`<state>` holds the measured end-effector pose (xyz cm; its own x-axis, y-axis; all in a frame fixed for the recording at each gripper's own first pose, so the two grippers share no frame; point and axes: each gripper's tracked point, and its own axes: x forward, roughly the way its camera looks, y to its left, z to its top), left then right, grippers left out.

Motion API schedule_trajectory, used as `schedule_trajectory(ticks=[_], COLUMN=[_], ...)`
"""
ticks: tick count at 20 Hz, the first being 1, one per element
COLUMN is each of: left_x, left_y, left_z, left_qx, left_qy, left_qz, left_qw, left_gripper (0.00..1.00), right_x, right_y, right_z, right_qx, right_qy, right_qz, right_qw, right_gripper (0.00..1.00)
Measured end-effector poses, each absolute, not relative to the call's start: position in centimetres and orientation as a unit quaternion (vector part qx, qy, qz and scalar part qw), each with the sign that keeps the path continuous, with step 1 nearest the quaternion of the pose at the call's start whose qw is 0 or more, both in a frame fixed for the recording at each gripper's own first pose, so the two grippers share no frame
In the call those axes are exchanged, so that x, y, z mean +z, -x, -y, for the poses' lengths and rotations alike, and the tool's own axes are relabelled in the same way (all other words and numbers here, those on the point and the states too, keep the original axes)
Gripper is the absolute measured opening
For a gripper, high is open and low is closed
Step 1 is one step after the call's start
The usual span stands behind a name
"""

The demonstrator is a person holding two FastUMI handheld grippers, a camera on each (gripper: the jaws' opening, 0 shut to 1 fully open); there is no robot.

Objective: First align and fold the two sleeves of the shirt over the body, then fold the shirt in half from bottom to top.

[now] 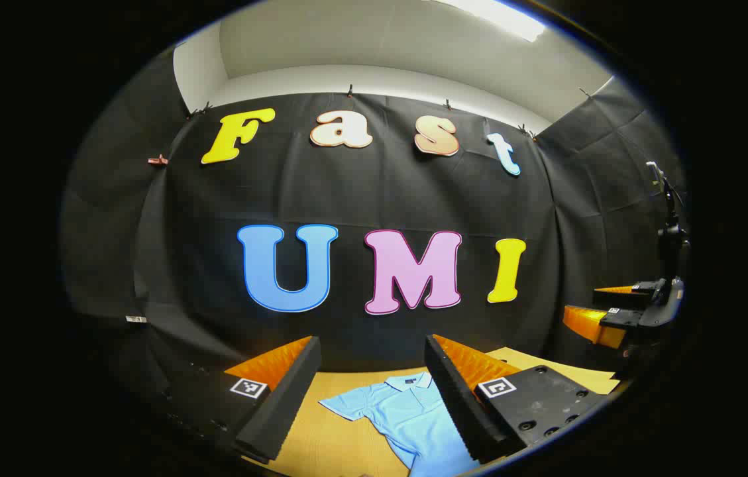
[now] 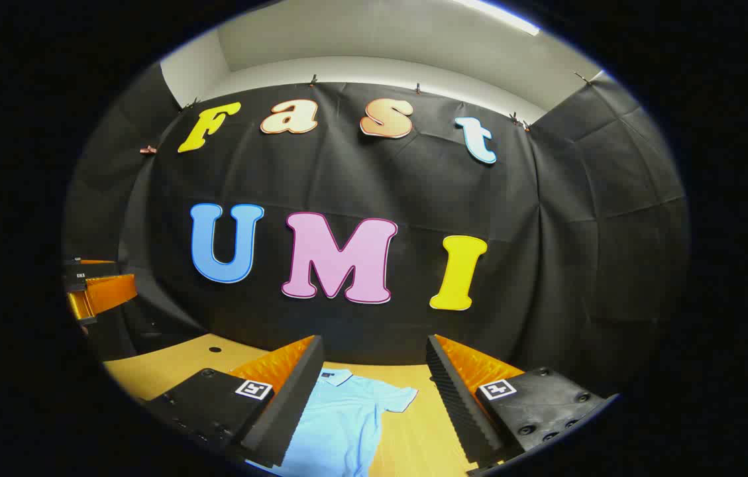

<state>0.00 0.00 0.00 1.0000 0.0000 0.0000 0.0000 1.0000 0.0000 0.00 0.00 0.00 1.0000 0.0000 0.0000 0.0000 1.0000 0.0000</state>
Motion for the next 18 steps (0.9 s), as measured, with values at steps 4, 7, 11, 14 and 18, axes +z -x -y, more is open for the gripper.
schedule_trajectory(ticks=[4, 7, 11, 14, 18], left_x=[-0.4, -1.1, -2.0, -2.2, -2.7], left_y=[-0.7, -1.2, -1.9, -2.4, -2.8], left_z=[1.5, 2.5, 3.4, 3.5, 3.6], left_qx=[-0.002, -0.005, -0.005, -0.002, 0.001], left_qy=[-0.01, -0.011, -0.001, 0.001, -0.001], left_qz=[-0.012, -0.02, -0.029, -0.031, -0.039], left_qw=[1.0, 1.0, 1.0, 1.0, 0.999], left_gripper=[1.0, 0.99, 0.99, 0.99, 0.99], right_x=[-1.0, -1.9, -3.2, -3.7, -5.2], right_y=[-1.1, -1.5, -2.0, -2.5, -3.6], right_z=[2.0, 3.0, 3.5, 3.8, 3.6], right_qx=[-0.01, -0.017, -0.01, -0.005, 0.013], right_qy=[-0.013, -0.019, -0.015, -0.006, -0.008], right_qz=[-0.01, -0.016, -0.034, -0.038, -0.057], right_qw=[1.0, 1.0, 0.999, 0.999, 0.998], right_gripper=[0.96, 0.96, 0.97, 0.97, 0.95])
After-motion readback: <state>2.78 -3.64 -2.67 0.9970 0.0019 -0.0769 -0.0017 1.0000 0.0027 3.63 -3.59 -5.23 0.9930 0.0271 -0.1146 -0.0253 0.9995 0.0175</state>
